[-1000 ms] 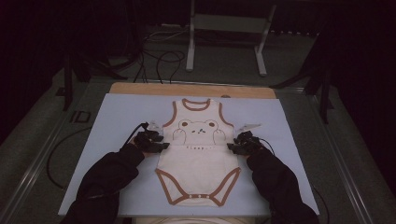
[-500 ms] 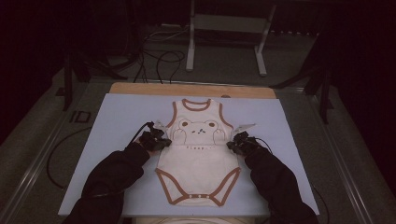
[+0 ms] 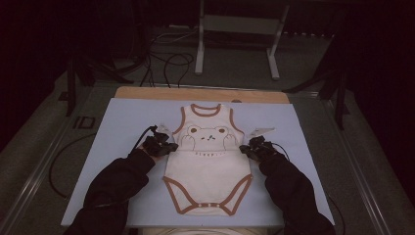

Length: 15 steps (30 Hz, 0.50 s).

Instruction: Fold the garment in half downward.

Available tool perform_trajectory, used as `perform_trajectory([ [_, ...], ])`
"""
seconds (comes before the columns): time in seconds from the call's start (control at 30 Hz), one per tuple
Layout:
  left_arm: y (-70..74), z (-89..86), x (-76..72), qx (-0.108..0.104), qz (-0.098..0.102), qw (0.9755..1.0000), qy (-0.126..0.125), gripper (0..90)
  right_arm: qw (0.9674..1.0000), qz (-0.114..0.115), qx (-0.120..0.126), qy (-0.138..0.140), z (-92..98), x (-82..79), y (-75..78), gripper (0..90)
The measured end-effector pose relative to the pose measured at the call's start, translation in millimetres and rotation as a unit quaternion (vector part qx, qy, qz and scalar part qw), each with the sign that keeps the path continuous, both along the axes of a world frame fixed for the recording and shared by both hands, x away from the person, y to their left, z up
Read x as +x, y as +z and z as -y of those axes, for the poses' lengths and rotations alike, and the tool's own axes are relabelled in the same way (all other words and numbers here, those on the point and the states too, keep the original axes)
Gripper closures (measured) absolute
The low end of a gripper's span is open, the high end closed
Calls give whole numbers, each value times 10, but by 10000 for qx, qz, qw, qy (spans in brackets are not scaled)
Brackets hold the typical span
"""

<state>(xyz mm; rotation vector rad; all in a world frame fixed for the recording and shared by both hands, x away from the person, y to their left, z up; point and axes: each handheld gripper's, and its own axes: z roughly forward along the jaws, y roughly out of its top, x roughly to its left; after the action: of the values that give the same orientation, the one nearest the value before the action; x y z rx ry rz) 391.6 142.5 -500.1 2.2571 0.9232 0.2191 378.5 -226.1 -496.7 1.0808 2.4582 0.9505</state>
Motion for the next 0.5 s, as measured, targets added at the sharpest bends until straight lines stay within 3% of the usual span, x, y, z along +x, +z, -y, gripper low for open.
perform_trajectory([
  [0.5,130,-88,-129,-139,53,9998,-117,896,9998,141,68,133,23,-182,117,886],
])
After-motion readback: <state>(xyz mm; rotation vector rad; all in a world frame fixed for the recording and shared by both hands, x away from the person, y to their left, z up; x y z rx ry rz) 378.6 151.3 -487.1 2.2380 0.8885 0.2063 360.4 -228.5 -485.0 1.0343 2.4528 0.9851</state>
